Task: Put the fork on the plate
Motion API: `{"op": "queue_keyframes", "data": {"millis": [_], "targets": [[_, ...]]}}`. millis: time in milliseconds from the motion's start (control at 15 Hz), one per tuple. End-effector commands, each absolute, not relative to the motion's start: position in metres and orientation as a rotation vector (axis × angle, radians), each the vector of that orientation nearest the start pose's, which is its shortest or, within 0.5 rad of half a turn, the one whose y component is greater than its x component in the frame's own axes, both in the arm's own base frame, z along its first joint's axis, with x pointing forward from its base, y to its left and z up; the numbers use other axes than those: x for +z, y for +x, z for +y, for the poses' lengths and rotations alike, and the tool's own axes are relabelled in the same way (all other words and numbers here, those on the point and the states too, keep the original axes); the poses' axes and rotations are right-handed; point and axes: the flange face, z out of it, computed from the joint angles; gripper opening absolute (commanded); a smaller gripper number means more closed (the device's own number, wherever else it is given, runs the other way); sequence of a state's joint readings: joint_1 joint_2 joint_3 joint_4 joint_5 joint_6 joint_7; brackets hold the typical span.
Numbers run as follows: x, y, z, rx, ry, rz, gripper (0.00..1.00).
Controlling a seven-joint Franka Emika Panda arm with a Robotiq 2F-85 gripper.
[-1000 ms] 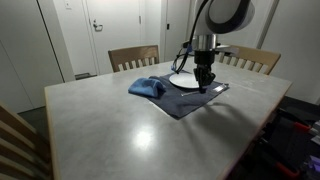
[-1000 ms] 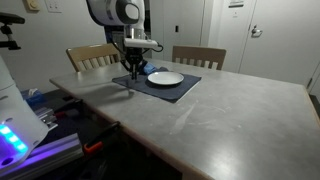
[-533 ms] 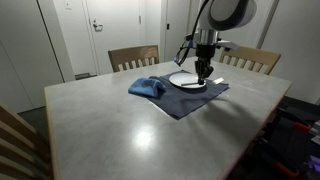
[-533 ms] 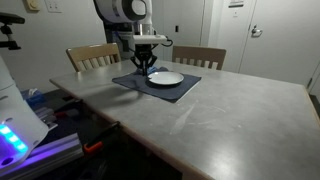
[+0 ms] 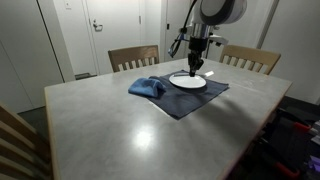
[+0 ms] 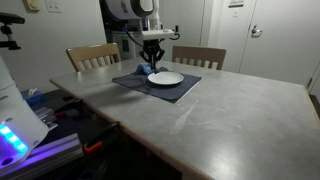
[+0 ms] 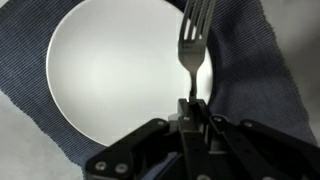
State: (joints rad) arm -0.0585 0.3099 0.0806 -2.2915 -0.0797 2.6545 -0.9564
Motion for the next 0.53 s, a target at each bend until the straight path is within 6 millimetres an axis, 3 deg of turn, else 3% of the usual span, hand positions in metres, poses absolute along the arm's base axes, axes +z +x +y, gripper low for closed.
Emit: {"op": "queue_keyframes", "data": {"millis": [0, 467], "targets": [[0.196, 0.554, 0.014, -0.141, -2.734, -1.552, 0.03], [0.163, 0.563, 0.009, -0.154, -2.716, -1.501, 0.03]]}}
